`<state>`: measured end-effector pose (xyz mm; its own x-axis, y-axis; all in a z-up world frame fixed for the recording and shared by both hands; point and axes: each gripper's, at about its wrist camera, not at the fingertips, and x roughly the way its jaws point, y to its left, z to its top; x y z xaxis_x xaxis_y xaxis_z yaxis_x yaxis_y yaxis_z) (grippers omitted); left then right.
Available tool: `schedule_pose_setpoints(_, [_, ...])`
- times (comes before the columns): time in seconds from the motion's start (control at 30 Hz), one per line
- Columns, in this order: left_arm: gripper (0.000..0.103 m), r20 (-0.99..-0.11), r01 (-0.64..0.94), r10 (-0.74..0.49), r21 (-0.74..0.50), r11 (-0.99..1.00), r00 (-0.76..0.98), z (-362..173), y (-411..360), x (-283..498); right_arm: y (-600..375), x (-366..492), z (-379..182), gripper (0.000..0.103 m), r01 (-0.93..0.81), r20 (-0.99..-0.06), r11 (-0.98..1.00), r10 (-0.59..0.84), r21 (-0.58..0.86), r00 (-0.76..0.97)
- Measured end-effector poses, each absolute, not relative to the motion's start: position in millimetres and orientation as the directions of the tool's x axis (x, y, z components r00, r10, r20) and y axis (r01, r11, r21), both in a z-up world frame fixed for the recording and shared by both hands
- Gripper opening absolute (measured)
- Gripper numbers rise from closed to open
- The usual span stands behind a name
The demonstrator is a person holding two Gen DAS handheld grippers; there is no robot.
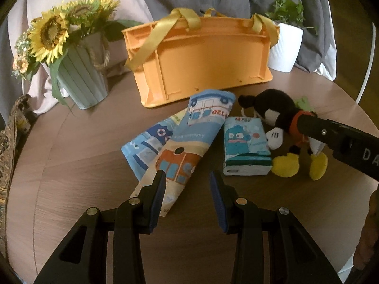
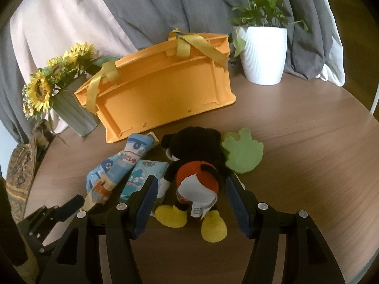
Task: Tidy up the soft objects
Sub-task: 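Grasp the black-and-red plush mouse with the right gripper while the left gripper grasps the blue cloth book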
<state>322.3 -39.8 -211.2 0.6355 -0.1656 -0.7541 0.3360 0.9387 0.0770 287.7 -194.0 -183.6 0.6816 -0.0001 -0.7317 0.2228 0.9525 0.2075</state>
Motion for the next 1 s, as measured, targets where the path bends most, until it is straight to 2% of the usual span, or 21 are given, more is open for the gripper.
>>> schedule_pose_setpoints(0.3, [0.038,-0.763,0.315,-0.139,0.089,0.945,0.632,-223.0,-42.1,339.7,-192.9,296.1,-194.8,0.061,0.232,-0.745,0.949,0.005,0.214,0.667])
schedule_pose_setpoints(0.63, [0.018,-0.772,0.310,-0.145,0.071,0.948,0.619,-229.9,-42.2,349.3,-196.2,302.5,-202.7,0.060,0.251,-0.752,0.944,-0.004,0.214,0.659])
schedule_pose_setpoints(0.8, [0.014,-0.772,0.299,-0.145,0.062,0.952,0.619,-229.5,-41.7,351.5,-195.3,304.1,-206.8,0.050,0.244,-0.761,0.948,-0.003,0.204,0.648])
schedule_pose_setpoints(0.83, [0.013,-0.771,0.295,-0.145,0.058,0.954,0.620,-228.7,-41.4,351.1,-195.3,304.3,-207.8,0.046,0.246,-0.764,0.948,-0.004,0.203,0.645])
schedule_pose_setpoints(1.0, [0.010,-0.766,0.282,-0.158,0.032,0.959,0.623,-220.5,-38.5,348.7,-195.7,303.4,-207.6,0.043,0.242,-0.762,0.949,-0.004,0.202,0.648])
